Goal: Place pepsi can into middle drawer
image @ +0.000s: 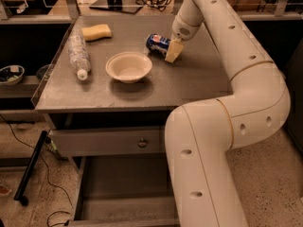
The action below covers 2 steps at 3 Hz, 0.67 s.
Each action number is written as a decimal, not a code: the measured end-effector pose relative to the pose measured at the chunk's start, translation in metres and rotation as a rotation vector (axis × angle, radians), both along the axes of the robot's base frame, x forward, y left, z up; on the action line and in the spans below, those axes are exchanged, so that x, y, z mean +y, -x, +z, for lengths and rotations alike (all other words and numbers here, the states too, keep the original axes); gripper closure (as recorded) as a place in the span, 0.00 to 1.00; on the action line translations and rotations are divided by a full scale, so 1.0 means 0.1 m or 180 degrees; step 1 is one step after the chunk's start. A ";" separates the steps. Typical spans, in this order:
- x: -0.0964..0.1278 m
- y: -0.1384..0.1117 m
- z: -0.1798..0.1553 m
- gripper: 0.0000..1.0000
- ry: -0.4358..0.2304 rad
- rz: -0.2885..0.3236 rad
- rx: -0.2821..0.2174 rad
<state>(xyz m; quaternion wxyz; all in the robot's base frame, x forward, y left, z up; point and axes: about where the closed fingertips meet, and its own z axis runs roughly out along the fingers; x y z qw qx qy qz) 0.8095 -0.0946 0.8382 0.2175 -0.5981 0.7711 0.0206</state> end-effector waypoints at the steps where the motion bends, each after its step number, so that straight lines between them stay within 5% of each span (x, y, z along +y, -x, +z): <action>1: 0.00 0.05 -0.03 1.00 -0.0095 0.0038 0.0052; 2: -0.02 0.09 -0.02 1.00 -0.0176 0.0049 0.0077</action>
Offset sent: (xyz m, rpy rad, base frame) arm -0.0043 -0.0147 0.0147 0.0810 0.0391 0.0199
